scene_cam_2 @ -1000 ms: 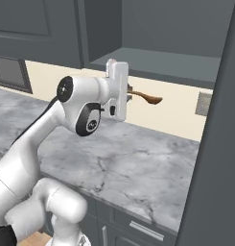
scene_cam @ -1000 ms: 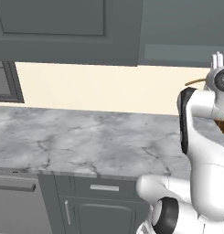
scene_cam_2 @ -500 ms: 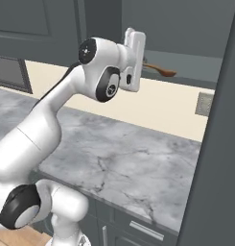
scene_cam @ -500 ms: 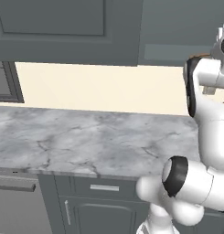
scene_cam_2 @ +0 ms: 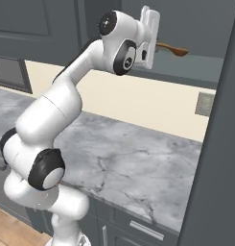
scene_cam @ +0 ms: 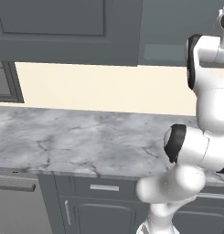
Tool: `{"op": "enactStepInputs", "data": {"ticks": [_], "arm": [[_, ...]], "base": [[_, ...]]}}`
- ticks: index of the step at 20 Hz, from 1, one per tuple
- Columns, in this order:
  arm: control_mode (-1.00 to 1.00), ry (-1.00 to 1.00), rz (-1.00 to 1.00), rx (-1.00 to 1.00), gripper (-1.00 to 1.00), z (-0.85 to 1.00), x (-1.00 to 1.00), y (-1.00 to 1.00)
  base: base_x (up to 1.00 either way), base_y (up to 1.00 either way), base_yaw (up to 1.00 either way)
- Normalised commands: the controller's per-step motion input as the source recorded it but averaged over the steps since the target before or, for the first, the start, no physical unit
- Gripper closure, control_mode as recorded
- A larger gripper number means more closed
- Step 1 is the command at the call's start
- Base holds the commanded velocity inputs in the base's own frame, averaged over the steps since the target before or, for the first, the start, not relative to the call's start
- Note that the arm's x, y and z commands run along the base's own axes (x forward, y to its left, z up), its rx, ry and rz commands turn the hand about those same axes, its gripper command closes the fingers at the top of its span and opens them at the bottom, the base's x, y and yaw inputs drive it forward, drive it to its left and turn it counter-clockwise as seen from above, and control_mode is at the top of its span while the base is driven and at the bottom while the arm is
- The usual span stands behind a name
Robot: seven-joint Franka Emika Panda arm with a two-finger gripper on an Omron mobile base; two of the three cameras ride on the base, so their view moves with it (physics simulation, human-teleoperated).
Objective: Organize the utensils by type. Pick up the wooden spoons from the counter and place them in the open cabinet. Then pick up the metallic utensils from the counter and place them in the open drawer.
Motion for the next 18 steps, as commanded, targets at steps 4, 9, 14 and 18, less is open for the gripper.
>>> {"op": "enactStepInputs", "data": {"ticks": [4,9,14,18], "arm": [[-1.00,0.09,0.00,0.06,1.00,0.16,0.66,-0.40],[-1.00,0.14,0.00,0.06,1.00,0.00,0.67,-0.37],[-1.00,0.15,0.00,0.12,1.00,-0.02,0.47,-0.33],[-1.00,0.17,0.00,0.17,1.00,-0.27,0.23,-0.46]], "base": [[0.00,0.00,0.00],[0.00,0.00,0.00],[0.00,0.00,0.00],[0.00,0.00,0.00]]}}
